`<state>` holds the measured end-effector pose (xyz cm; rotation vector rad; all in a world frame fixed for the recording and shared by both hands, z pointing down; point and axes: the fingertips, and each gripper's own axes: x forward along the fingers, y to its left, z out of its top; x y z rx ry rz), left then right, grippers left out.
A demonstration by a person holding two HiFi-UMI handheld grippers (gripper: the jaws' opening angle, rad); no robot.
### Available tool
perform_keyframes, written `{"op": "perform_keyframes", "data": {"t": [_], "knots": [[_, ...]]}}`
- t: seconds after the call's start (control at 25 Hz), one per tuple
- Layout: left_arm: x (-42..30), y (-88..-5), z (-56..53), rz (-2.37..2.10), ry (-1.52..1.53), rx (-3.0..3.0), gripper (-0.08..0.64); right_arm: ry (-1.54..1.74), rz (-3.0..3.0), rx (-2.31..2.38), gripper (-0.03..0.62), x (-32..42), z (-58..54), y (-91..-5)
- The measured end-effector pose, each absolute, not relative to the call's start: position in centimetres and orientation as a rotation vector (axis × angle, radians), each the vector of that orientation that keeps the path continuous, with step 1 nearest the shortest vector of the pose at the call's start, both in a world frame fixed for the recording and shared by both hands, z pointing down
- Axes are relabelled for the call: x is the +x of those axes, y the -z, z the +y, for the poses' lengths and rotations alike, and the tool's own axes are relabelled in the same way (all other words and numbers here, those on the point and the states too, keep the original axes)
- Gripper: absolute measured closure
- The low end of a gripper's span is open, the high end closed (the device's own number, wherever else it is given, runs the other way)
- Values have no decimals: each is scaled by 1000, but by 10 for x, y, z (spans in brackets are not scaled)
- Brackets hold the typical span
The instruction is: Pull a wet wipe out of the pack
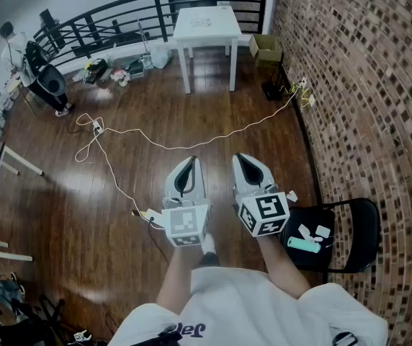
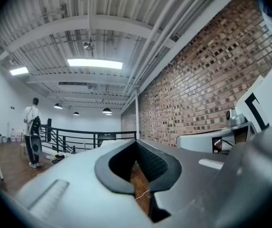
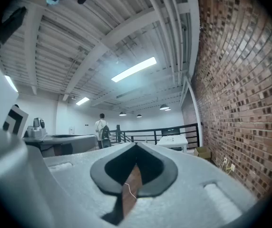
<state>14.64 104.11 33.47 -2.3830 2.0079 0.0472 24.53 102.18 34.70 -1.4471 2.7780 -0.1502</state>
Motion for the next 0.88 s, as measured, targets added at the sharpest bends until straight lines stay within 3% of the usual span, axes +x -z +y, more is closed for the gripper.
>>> {"op": "perform_keyframes", "data": {"t": [0.32,0.76,0.88], "knots": [[75,-350,962,1963,-31,-2478,545,83,2812,-1529,604,181,948,-355],[57,-377,848,1935,108,-2455,545,70,2891,-1373,604,138,838,-371],[35,-368,793,1991,27,-2444,545,6,2905,-1296,604,118,791,-364]]}}
